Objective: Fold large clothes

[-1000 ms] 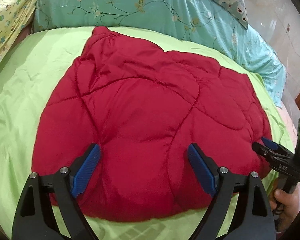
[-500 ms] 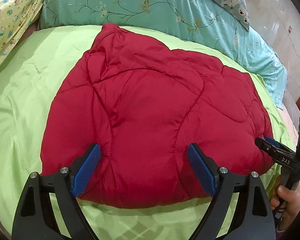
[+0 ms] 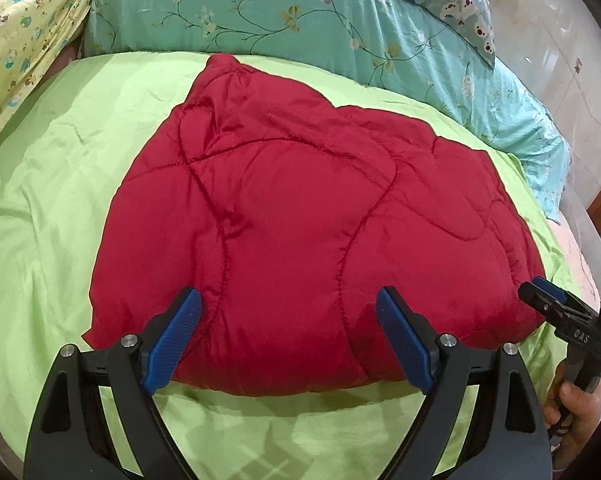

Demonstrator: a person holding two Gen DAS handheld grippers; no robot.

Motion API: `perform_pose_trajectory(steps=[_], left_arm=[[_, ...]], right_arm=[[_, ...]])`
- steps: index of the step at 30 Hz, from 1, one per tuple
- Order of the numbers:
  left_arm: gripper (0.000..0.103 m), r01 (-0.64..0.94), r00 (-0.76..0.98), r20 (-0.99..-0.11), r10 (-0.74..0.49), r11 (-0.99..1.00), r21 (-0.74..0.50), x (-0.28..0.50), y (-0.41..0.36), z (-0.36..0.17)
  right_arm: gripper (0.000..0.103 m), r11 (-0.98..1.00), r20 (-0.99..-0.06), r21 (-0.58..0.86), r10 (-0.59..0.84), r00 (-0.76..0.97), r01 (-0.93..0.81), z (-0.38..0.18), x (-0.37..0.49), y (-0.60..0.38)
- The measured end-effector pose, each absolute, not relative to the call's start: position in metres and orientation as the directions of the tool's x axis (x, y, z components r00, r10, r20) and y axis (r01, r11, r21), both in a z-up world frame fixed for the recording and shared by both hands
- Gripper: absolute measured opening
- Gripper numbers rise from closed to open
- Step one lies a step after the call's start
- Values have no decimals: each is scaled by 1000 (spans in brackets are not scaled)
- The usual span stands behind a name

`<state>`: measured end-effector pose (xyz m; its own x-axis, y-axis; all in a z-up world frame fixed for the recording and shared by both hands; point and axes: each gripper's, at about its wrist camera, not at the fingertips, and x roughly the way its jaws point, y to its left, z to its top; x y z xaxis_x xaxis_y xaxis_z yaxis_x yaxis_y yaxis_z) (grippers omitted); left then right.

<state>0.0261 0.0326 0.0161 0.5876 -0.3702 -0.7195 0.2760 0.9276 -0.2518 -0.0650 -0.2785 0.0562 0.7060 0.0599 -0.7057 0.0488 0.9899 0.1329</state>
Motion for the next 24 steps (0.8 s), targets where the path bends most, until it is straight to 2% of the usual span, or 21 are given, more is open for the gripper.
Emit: perform_pose_trajectory(steps=[9,11,13,15,17,21,24], left_arm=[[90,328,577,-725,-376,920,-216,38,10,28],[90,336,581,-722,-376,919,-209,45,7,32],[90,344,593,-709,-381,916,-205,60,3,37],[90,347,585,-712,-389,913,-214,80,-2,38],[89,338,567,-730,-382,916,-216,101,-9,33],[90,293,571,-771,-283,947,-130,138,-26,17],[90,259,544,-796,-265,956,-141,161,-29,7]], right_arm=[[87,986,-697,149,155,700,-69,73,-30,-262],[80,987,-706,140,154,691,-77,72,-19,-261],[62,986,-716,150,160,679,-74,71,-4,-264],[50,984,-729,169,166,664,-60,70,18,-271],[48,983,-738,177,163,654,-45,68,35,-276],[46,987,-784,158,119,610,10,55,71,-290],[46,986,-799,159,96,593,55,43,89,-303]])
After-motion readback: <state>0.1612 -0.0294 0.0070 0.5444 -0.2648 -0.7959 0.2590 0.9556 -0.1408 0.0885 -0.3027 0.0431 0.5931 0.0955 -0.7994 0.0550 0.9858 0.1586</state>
